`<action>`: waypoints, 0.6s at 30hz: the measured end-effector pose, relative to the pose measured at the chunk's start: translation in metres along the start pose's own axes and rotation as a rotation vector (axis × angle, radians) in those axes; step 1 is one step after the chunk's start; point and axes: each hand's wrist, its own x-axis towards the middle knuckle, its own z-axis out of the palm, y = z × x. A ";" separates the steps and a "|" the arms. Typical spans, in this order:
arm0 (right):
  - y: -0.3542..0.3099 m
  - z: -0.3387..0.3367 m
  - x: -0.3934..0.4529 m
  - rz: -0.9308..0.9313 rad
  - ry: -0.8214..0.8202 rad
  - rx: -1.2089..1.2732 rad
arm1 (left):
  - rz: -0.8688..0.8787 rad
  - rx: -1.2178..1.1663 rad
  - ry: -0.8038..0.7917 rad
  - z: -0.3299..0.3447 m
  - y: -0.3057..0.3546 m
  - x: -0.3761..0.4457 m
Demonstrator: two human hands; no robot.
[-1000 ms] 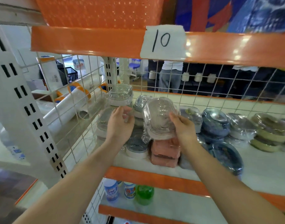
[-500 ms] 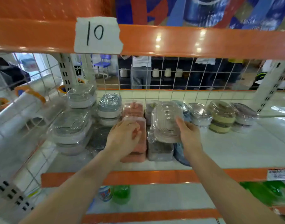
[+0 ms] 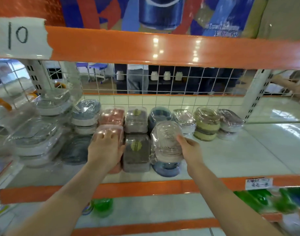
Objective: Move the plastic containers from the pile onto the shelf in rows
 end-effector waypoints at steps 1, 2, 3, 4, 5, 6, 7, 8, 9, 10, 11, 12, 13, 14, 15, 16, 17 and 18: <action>0.001 -0.006 0.002 0.008 0.002 0.004 | -0.011 0.005 0.001 0.001 0.001 -0.001; 0.002 -0.012 0.004 0.012 -0.004 0.004 | -0.024 0.003 0.000 0.003 0.003 -0.001; 0.002 -0.018 0.005 0.017 -0.010 0.002 | -0.042 -0.008 -0.002 0.005 0.005 -0.002; 0.003 -0.023 0.006 0.018 -0.004 0.000 | -0.065 -0.024 -0.003 0.006 0.008 -0.003; 0.004 -0.029 0.008 0.020 0.005 -0.004 | -0.088 -0.042 0.003 0.008 0.011 -0.004; 0.005 -0.035 0.010 0.019 0.018 -0.005 | -0.097 -0.060 0.020 0.009 0.016 -0.006; 0.007 -0.042 0.012 0.018 0.033 0.000 | -0.086 -0.079 0.042 0.010 0.023 -0.007; 0.008 -0.048 0.015 0.017 0.042 0.001 | -0.059 -0.096 0.056 0.011 0.031 -0.009; 0.009 -0.055 0.018 0.020 0.049 -0.001 | -0.021 -0.111 0.049 0.012 0.041 -0.010; 0.010 -0.062 0.021 0.020 0.057 -0.003 | 0.019 -0.128 0.034 0.013 0.053 -0.010; 0.013 -0.068 0.025 0.025 0.069 -0.003 | 0.052 -0.154 0.019 0.015 0.065 -0.011; 0.016 -0.075 0.029 0.033 0.083 -0.007 | 0.080 -0.182 0.008 0.016 0.077 -0.010; 0.018 -0.082 0.034 0.046 0.093 -0.017 | 0.107 -0.206 0.001 0.017 0.090 -0.010; 0.021 -0.088 0.038 0.058 0.092 -0.036 | 0.132 -0.223 -0.010 0.018 0.102 -0.009; 0.023 -0.094 0.042 0.071 0.086 -0.061 | 0.150 -0.240 -0.028 0.019 0.114 -0.009; 0.026 -0.099 0.045 0.078 0.075 -0.084 | 0.161 -0.256 -0.051 0.021 0.124 -0.009; 0.029 -0.103 0.048 0.085 0.063 -0.102 | 0.172 -0.267 -0.070 0.024 0.133 -0.009; 0.031 -0.106 0.051 0.089 0.049 -0.116 | 0.185 -0.270 -0.081 0.027 0.141 -0.008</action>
